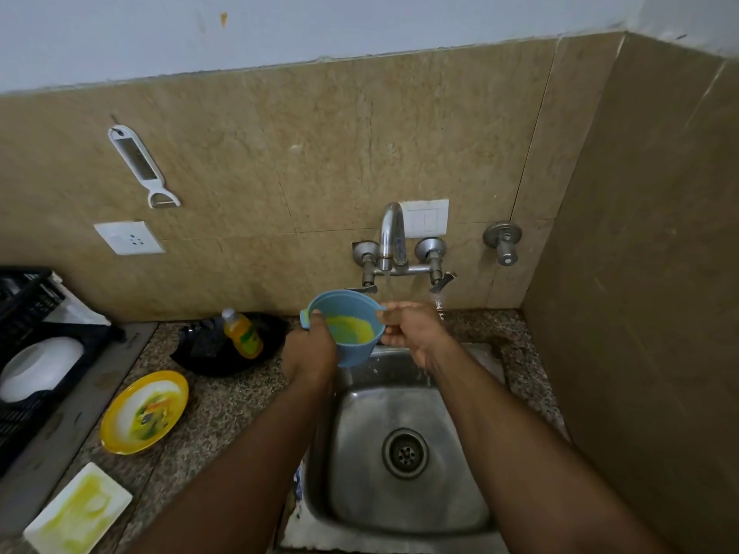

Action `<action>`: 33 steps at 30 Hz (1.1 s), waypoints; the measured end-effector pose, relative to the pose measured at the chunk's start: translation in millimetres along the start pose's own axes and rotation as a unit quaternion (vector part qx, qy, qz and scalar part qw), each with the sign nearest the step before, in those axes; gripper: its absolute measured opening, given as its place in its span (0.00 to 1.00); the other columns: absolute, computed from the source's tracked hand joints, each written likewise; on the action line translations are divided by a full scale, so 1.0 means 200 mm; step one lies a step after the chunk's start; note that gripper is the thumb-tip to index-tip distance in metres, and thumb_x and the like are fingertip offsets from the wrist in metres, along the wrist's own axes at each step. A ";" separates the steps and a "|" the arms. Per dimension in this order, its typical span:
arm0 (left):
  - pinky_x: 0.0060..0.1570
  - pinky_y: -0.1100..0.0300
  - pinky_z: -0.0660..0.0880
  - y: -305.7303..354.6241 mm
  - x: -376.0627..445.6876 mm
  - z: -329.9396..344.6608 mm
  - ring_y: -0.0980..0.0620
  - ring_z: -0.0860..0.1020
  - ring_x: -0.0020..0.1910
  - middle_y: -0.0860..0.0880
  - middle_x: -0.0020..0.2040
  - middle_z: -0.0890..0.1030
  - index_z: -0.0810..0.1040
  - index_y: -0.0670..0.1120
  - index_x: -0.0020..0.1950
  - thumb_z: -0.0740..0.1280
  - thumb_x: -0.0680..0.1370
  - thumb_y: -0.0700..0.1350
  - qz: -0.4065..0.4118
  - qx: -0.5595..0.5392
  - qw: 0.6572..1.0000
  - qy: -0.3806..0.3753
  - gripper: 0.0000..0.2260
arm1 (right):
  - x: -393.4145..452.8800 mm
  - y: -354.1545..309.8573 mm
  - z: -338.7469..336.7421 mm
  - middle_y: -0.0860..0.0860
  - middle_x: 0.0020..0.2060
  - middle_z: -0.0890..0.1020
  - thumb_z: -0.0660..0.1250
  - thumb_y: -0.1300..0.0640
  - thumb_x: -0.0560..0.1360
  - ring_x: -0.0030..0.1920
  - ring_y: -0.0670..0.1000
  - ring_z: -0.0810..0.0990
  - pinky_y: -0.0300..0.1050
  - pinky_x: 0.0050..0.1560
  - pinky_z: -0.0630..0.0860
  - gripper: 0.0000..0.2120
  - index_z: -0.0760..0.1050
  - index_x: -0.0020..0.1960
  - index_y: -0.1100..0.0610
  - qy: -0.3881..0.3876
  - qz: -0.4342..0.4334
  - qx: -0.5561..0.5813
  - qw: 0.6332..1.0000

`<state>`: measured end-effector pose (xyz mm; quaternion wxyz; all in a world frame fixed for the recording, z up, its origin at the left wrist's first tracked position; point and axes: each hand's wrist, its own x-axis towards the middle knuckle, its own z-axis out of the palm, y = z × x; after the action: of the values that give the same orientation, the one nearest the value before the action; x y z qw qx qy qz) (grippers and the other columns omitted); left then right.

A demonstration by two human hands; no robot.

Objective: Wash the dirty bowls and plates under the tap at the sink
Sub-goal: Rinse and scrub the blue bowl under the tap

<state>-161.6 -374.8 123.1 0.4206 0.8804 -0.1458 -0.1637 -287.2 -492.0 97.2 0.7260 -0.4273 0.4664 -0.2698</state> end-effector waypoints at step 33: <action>0.39 0.52 0.80 0.20 -0.09 0.50 0.45 0.83 0.41 0.41 0.47 0.86 0.84 0.37 0.53 0.68 0.81 0.47 -0.069 -0.211 0.933 -0.282 0.13 | -0.09 0.08 -0.44 0.59 0.48 0.85 0.65 0.50 0.82 0.44 0.60 0.85 0.53 0.35 0.82 0.12 0.81 0.49 0.57 0.187 -0.033 -0.093 0.977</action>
<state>-223.1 -461.2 98.1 0.5255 0.6970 -0.1593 -0.4612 -375.7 -503.1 74.2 0.5740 -0.4503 0.6022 -0.3242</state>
